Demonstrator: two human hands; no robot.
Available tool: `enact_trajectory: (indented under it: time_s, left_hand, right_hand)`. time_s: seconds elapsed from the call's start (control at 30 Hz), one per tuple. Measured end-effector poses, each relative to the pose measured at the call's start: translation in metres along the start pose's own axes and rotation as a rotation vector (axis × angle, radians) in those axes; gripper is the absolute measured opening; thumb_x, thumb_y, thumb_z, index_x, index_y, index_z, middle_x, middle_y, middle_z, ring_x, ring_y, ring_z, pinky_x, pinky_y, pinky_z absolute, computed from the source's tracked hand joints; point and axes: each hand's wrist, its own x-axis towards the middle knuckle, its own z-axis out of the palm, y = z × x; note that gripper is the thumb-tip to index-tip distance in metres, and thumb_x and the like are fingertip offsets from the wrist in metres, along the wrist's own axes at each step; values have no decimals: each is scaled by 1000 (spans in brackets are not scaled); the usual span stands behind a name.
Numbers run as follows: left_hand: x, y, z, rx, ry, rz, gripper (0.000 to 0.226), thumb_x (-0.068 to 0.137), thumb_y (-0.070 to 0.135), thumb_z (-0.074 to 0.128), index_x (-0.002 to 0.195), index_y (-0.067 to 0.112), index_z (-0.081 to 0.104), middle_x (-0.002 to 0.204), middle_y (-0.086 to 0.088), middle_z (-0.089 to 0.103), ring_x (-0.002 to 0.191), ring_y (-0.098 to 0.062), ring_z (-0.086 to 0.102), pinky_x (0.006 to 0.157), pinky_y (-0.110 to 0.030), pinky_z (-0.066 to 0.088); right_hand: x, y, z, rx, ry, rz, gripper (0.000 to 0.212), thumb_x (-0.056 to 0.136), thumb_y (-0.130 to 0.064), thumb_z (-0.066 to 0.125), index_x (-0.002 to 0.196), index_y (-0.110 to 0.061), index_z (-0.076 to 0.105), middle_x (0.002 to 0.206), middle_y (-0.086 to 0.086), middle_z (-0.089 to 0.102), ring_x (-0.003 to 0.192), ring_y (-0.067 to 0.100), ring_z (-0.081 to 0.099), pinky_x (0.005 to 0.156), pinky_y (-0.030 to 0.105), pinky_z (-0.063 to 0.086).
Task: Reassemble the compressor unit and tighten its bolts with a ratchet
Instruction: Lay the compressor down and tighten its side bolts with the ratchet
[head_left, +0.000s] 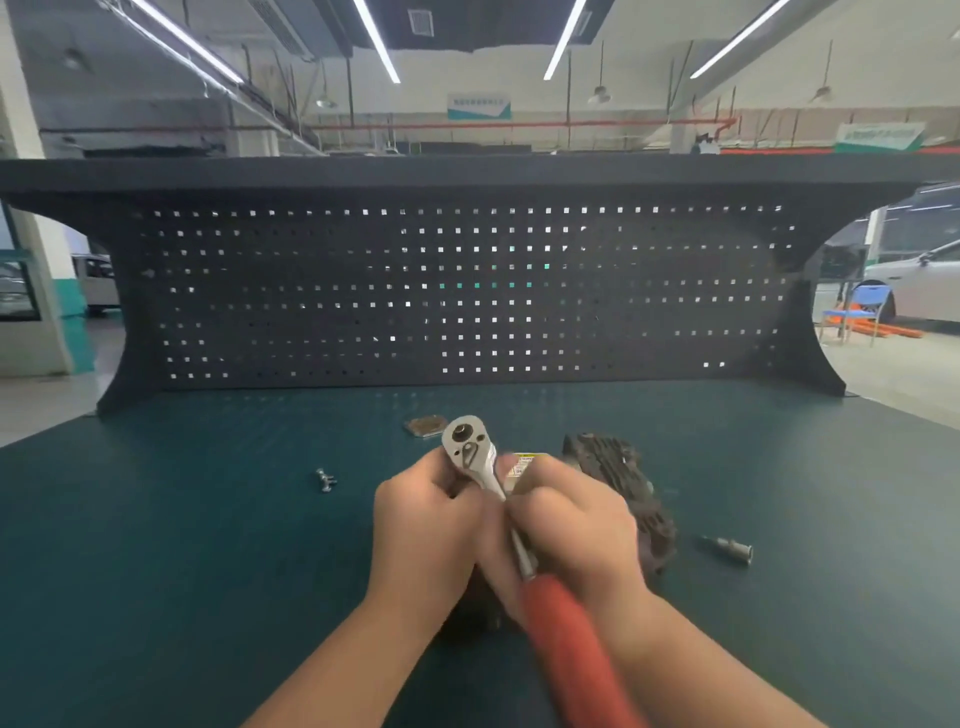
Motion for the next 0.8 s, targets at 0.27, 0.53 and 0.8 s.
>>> enact_trajectory:
  time_s: [0.27, 0.53, 0.8]
  left_hand:
    - [5, 5, -2, 194, -34, 134, 26, 86, 26, 72, 79, 51, 73, 81, 22, 74, 84, 2, 69, 81, -31, 54]
    - [7, 6, -13, -2, -200, 81, 20, 84, 13, 74, 97, 28, 71, 95, 15, 76, 97, 1, 69, 82, -11, 50]
    - [11, -5, -18, 365, -216, 159, 30, 83, 16, 75, 84, 44, 66, 89, 28, 72, 92, 11, 65, 82, -14, 47]
  right_hand:
    - [12, 23, -26, 817, 101, 880, 24, 71, -37, 69, 60, -27, 50, 51, 7, 52, 44, 17, 48, 45, 20, 38]
    - [14, 23, -25, 804, 180, 739, 21, 76, -29, 72, 68, -26, 53, 57, 7, 62, 54, 24, 64, 56, 29, 50]
    - [10, 27, -31, 781, 201, 786, 25, 74, -30, 72, 67, -24, 49, 54, 8, 60, 51, 25, 59, 53, 27, 48]
